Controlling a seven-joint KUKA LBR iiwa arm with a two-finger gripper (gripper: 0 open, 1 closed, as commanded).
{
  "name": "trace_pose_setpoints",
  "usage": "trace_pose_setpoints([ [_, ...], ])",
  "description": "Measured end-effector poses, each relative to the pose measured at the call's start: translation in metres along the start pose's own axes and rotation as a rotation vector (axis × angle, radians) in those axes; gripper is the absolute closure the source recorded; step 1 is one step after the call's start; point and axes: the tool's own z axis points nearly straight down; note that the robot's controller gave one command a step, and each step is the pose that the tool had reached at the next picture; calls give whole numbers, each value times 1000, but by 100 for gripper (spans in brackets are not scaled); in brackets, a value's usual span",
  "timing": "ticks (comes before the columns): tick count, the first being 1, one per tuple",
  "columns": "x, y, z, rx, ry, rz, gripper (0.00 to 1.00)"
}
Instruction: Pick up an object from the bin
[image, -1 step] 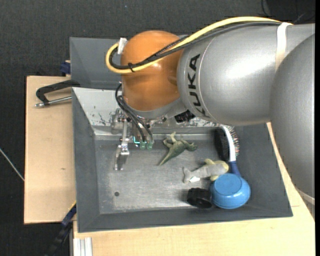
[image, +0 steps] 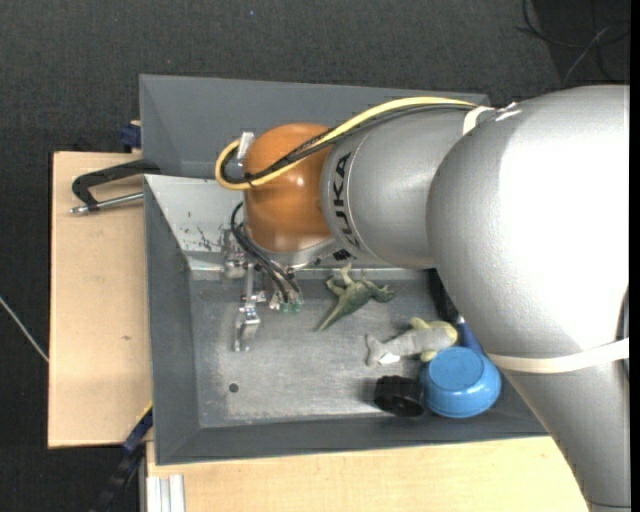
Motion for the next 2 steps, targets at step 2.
trace_pose_setpoints([
  [2,18,-166,-32,5,5,-317,0],
])
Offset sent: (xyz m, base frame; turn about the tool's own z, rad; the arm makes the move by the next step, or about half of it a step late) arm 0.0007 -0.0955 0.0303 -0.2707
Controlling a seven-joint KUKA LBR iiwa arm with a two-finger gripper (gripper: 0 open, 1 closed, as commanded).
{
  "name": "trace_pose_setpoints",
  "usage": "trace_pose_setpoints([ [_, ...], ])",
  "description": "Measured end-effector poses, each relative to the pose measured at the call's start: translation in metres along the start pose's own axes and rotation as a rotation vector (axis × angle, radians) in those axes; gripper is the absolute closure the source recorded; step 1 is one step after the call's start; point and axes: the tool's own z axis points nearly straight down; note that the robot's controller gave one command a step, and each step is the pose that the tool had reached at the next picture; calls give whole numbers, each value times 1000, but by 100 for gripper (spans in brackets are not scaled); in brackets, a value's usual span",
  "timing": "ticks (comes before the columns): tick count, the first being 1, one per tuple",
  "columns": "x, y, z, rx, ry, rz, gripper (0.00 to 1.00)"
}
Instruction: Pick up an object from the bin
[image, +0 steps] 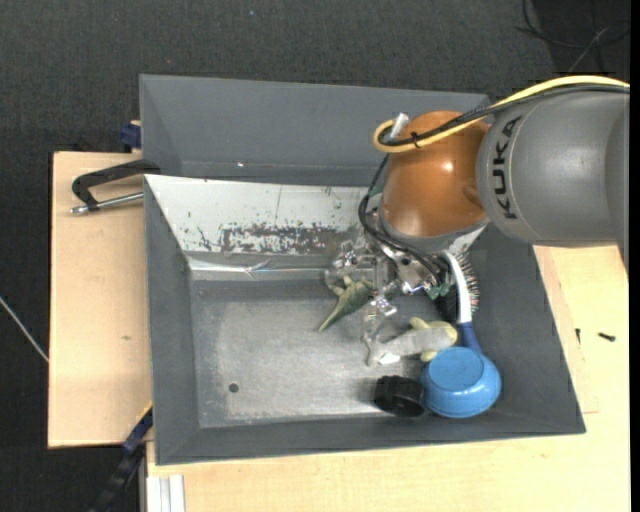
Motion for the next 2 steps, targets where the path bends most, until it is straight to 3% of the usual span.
trace_pose_setpoints([
  [1,5,-10,27,-1,-8,-358,0],
  [2,4,14,27,3,-8,-718,0],
])
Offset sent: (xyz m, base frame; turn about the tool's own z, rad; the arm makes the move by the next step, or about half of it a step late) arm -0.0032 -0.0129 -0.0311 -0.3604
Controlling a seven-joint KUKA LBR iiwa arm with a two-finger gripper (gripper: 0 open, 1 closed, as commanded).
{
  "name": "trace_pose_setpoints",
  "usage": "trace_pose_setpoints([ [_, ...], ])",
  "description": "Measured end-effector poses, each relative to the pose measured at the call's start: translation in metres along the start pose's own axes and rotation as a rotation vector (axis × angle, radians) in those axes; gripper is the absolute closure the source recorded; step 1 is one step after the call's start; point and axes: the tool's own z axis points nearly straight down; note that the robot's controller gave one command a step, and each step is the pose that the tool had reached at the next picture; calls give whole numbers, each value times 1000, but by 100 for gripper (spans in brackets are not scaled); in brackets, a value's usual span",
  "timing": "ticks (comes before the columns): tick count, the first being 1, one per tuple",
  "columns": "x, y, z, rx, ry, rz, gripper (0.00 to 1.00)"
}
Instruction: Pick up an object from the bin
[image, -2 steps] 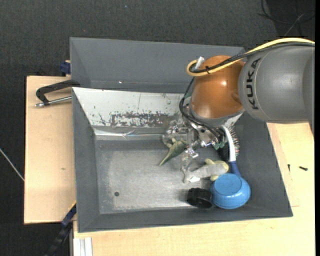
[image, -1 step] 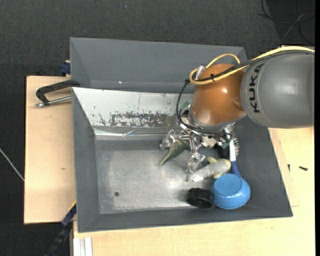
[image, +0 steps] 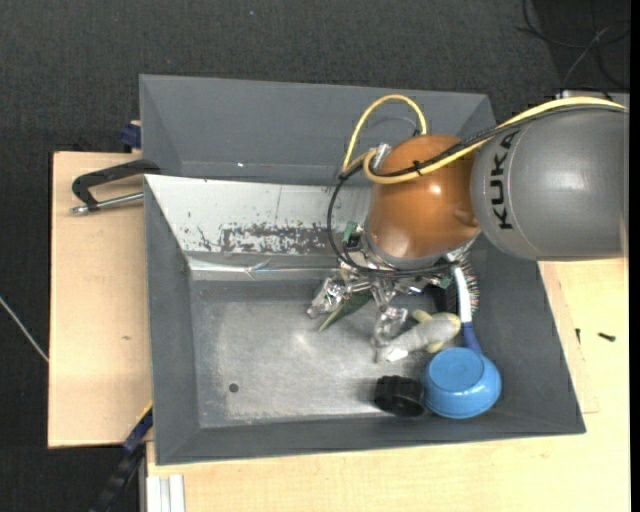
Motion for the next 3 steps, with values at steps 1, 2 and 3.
trace_pose_setpoints([
  [1,0,0,-1,0,0,1,100],
  [2,-3,-3,-55,1,-3,4,100],
  [3,-6,-5,-121,2,-4,7,100],
])
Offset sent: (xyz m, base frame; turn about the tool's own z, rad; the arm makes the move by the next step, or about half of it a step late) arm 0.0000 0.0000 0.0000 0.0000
